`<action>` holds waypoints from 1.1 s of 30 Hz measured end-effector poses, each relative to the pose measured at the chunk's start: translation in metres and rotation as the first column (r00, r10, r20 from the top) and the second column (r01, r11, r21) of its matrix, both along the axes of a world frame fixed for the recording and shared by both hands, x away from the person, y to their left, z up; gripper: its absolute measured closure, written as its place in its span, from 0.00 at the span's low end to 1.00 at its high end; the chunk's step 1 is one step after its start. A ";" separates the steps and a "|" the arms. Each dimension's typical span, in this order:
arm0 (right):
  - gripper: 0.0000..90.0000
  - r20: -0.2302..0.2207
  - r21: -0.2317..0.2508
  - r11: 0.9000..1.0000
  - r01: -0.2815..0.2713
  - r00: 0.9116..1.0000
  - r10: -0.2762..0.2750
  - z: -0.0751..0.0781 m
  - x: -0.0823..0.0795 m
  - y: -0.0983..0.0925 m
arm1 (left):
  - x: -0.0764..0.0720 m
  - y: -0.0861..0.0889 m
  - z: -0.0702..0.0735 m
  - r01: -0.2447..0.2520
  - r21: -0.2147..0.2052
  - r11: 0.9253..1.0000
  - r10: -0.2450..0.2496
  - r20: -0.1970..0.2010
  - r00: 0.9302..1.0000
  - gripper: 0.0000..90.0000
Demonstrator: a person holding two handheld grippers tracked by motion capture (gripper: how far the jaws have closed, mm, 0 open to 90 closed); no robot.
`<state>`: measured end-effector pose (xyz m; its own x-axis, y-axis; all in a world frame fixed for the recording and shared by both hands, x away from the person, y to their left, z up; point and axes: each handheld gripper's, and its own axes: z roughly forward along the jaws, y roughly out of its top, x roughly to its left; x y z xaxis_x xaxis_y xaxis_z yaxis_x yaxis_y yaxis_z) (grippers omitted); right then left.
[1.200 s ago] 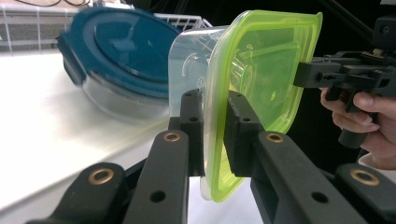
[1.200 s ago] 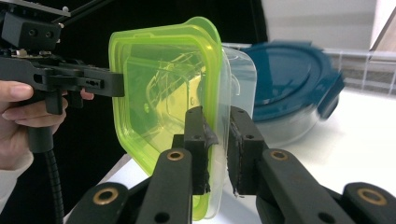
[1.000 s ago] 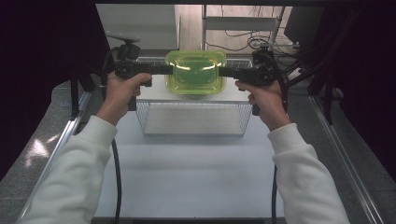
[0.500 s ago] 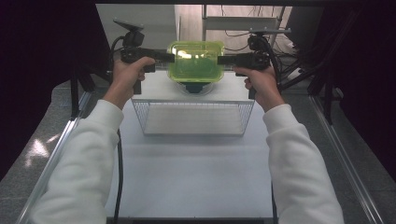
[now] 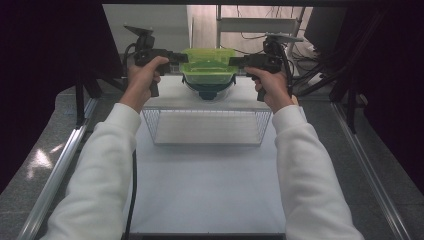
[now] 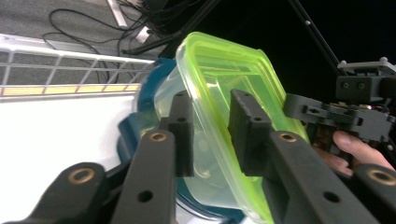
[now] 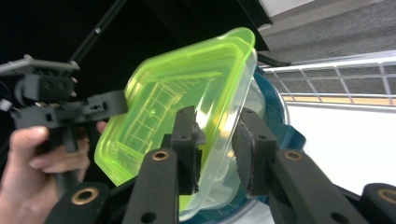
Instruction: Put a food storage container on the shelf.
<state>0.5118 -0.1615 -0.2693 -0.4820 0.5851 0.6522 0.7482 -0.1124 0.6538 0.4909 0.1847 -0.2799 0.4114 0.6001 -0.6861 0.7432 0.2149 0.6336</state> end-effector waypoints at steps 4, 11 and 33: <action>0.65 0.009 0.001 1.000 0.013 1.000 -0.013 -0.001 0.001 0.001 | 0.001 -0.001 -0.002 -0.017 0.013 1.000 0.016 0.021 1.000 0.61; 0.39 0.139 -0.003 0.997 0.071 0.988 -0.070 0.009 -0.020 -0.017 | -0.027 0.008 0.013 -0.074 0.089 0.993 0.058 0.175 0.983 0.31; 0.25 0.348 -0.325 0.945 0.013 0.931 0.107 -0.072 -0.189 -0.091 | -0.226 0.038 -0.100 -0.058 0.306 0.950 -0.038 0.300 0.953 0.21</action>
